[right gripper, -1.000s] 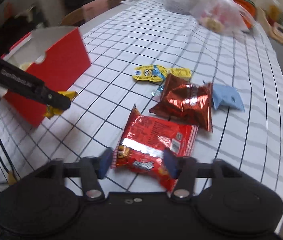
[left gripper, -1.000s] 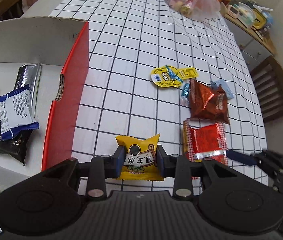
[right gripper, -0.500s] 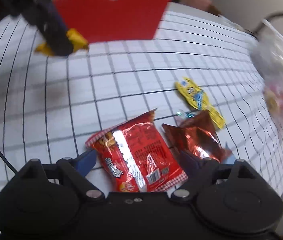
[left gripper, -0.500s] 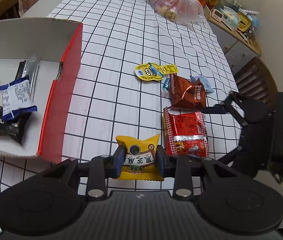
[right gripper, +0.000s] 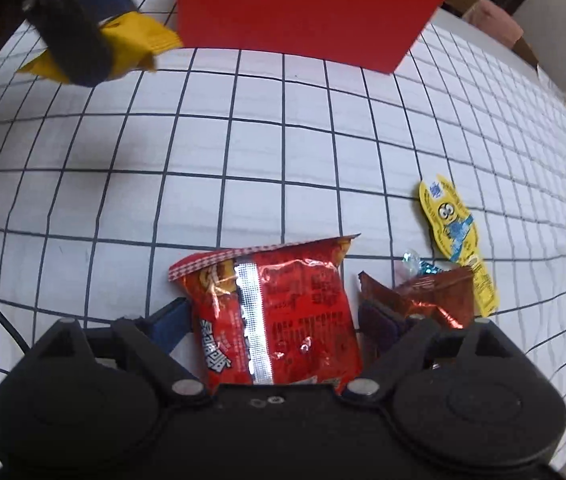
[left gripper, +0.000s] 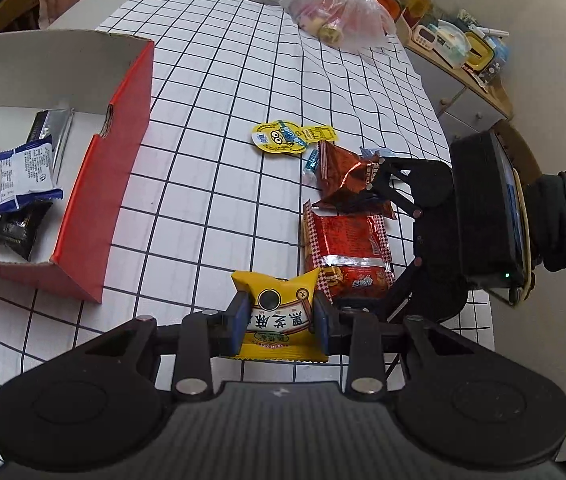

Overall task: Organize snacks
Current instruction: 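Lift the red chip bag with the right tool while the left holds the yellow packet, then carry the yellow packet and red chip bag into the box with both tools, then open both tools to release the snacks inside the box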

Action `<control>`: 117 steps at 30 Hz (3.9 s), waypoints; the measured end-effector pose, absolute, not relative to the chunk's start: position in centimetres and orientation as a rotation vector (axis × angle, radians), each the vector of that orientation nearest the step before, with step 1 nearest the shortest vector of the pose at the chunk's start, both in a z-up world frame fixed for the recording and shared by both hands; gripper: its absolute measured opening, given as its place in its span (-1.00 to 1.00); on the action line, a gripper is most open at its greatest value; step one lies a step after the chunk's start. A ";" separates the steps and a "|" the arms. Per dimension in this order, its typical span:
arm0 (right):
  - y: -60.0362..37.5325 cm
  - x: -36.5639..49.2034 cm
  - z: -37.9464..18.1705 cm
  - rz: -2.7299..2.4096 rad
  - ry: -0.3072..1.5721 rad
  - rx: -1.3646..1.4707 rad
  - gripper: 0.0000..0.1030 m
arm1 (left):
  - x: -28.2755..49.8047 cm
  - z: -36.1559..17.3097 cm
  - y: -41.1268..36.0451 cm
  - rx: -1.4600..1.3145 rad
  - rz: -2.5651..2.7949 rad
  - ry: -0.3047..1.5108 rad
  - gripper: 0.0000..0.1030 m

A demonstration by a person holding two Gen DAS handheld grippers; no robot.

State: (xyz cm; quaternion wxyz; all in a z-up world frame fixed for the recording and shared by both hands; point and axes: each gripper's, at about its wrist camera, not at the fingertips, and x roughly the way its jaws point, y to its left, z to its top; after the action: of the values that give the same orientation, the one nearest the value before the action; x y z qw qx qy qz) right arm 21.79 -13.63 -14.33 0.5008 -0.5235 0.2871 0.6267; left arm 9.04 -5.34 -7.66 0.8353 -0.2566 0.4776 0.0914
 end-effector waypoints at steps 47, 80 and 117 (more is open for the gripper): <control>-10.5 13.9 -1.6 0.836 0.904 -0.328 0.43 | 2.8 -1.9 5.0 -0.411 0.182 0.881 -0.37; 10.8 13.5 -5.1 0.858 0.962 -0.431 0.43 | 6.2 -6.3 23.4 -0.313 0.364 1.016 -0.36; 8.2 12.4 -3.8 0.913 0.931 -0.398 0.61 | 5.1 -6.3 22.0 -0.317 0.304 1.024 -0.11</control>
State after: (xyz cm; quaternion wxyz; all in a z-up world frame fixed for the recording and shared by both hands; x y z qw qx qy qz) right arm 12.43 8.20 -3.82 0.7765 -0.1839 0.4304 0.4219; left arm 5.13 21.99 -6.33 0.8489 -0.1504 0.4857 0.1444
